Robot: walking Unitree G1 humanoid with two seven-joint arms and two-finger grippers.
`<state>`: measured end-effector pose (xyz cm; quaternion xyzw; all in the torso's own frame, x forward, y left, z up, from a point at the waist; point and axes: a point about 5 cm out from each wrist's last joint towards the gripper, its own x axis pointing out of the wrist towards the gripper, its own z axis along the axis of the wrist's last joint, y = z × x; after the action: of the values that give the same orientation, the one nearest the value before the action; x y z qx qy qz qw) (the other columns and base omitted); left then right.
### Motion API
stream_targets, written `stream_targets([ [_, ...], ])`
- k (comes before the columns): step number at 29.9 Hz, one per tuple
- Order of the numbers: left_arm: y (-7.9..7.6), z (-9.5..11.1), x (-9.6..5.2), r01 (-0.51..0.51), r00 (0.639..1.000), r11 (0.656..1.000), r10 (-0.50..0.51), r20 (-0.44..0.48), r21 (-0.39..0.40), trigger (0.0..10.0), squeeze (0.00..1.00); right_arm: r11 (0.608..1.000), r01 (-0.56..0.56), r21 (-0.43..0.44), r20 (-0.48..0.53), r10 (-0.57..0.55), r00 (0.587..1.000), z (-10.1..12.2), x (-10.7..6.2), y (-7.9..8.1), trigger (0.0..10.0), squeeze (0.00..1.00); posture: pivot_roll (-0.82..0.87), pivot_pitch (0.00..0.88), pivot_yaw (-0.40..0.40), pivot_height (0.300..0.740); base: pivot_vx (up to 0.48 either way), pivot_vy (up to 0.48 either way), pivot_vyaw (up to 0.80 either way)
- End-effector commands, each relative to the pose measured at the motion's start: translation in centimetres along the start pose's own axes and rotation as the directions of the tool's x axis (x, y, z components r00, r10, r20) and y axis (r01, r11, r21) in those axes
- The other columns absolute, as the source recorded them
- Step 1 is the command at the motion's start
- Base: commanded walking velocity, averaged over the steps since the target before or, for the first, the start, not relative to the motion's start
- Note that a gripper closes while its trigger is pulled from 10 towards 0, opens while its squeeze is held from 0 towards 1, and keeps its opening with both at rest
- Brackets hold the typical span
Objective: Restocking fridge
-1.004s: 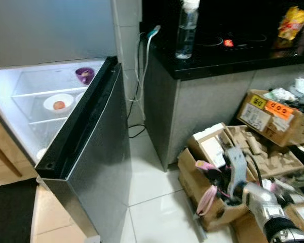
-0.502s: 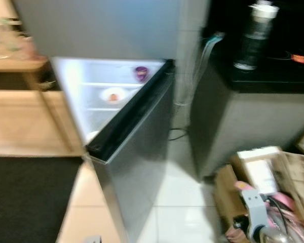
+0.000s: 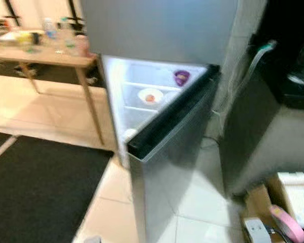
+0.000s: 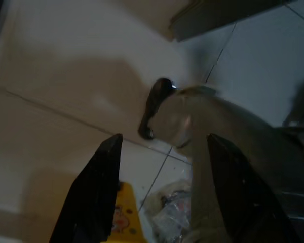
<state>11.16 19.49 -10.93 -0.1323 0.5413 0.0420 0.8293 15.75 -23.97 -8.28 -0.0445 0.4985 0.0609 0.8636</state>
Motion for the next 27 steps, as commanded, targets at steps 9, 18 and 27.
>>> stream_targets([
  [9,-0.42,-0.60,0.05,0.009,1.000,1.000,-0.009,-0.028,0.018,10.0,0.00,1.000,0.017,-0.017,-0.053,-0.018,0.998,-1.40,-0.38,-0.50,10.0,0.00,-0.05,0.000,-0.046,0.740,0.000,0.000,0.73],
  [18,-0.40,-0.51,0.06,0.012,1.000,1.000,-0.012,-0.026,0.022,10.0,0.00,1.000,0.010,-0.019,-0.053,-0.011,0.999,-1.47,-0.35,-0.32,10.0,0.00,-0.05,0.000,-0.042,0.740,0.000,0.000,0.73],
  [27,-0.41,-0.47,0.06,0.013,1.000,1.000,-0.013,-0.025,0.020,10.0,0.00,0.999,0.043,0.004,-0.013,-0.043,0.999,-0.84,-0.30,-0.54,10.0,0.00,-0.06,0.000,-0.038,0.740,0.000,0.000,0.62],
])
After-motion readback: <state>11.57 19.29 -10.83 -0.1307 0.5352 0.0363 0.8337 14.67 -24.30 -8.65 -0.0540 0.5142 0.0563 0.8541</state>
